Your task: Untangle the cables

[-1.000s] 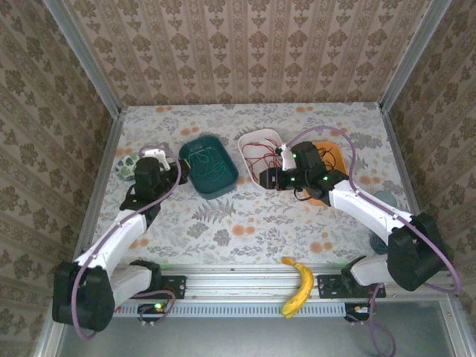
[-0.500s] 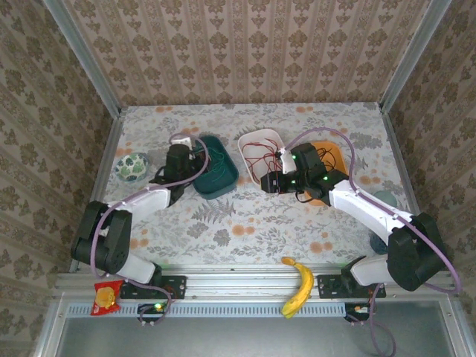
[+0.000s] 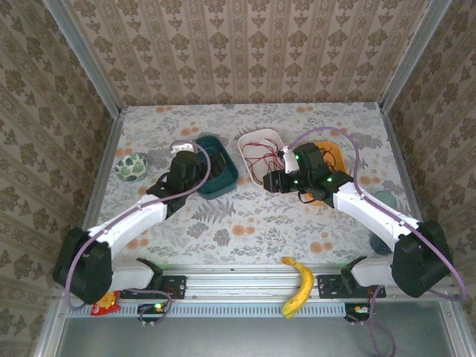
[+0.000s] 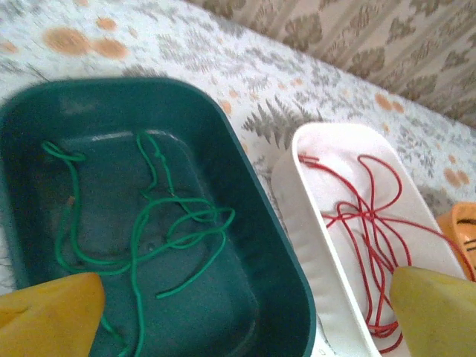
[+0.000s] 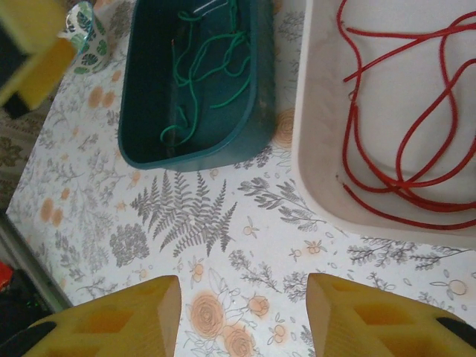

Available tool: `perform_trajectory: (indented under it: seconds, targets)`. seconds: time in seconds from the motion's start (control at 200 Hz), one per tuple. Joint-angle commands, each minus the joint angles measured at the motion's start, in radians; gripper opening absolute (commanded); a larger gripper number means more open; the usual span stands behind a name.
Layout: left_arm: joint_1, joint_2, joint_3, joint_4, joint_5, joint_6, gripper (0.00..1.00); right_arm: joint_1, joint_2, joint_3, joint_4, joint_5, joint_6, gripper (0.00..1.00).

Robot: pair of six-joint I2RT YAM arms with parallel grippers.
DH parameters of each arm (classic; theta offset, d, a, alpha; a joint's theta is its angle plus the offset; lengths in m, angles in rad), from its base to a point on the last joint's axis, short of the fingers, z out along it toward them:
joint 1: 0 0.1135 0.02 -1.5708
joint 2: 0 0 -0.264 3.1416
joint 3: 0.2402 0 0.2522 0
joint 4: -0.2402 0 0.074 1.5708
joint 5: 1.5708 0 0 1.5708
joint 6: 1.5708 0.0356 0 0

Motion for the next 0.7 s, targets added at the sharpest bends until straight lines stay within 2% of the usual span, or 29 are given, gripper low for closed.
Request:
perform_trajectory:
  seconds: [0.0,0.065,0.13,0.235,0.33,0.42,0.5,0.59,0.62,0.63,0.64,0.695]
  targets:
    - [-0.009,-0.098,-0.034,-0.132,-0.142,-0.007,1.0,-0.022,-0.043,-0.02,-0.002,0.089,0.021,0.5]
    - [-0.012,-0.169,-0.049,-0.187,-0.219,0.056,1.0,-0.042,-0.069,-0.039,-0.001,0.152,0.04,0.5]
    - [-0.017,-0.24,-0.048,-0.286,-0.341,0.111,1.0,-0.066,-0.114,-0.068,0.002,0.245,0.05,0.5]
    - [-0.017,-0.345,-0.061,-0.432,-0.588,0.199,1.0,-0.09,-0.222,-0.132,0.028,0.489,0.025,0.58]
    - [0.005,-0.414,-0.089,-0.533,-0.742,0.25,1.0,-0.093,-0.325,-0.206,0.115,0.669,-0.077,0.62]
    - [0.08,-0.448,-0.115,-0.601,-0.722,0.239,1.0,-0.097,-0.379,-0.248,0.121,0.856,-0.074,0.65]
    - [0.16,-0.452,-0.132,-0.677,-0.681,0.16,1.0,-0.102,-0.418,-0.288,0.105,0.971,-0.061,0.66]
    - [0.17,-0.444,-0.178,-0.676,-0.726,0.135,1.0,-0.103,-0.466,-0.356,0.11,1.052,-0.074,0.71]
    - [0.17,-0.439,-0.201,-0.646,-0.746,0.14,1.0,-0.104,-0.479,-0.382,0.119,1.079,-0.075,0.83]
    - [0.172,-0.437,-0.204,-0.644,-0.75,0.14,1.0,-0.104,-0.483,-0.391,0.125,1.086,-0.077,0.94]
    - [0.177,-0.436,-0.202,-0.646,-0.743,0.136,1.0,-0.104,-0.486,-0.4,0.132,1.091,-0.083,0.99]
    - [0.189,-0.42,-0.206,-0.597,-0.739,0.168,1.0,-0.102,-0.5,-0.452,0.188,1.124,-0.112,1.0]
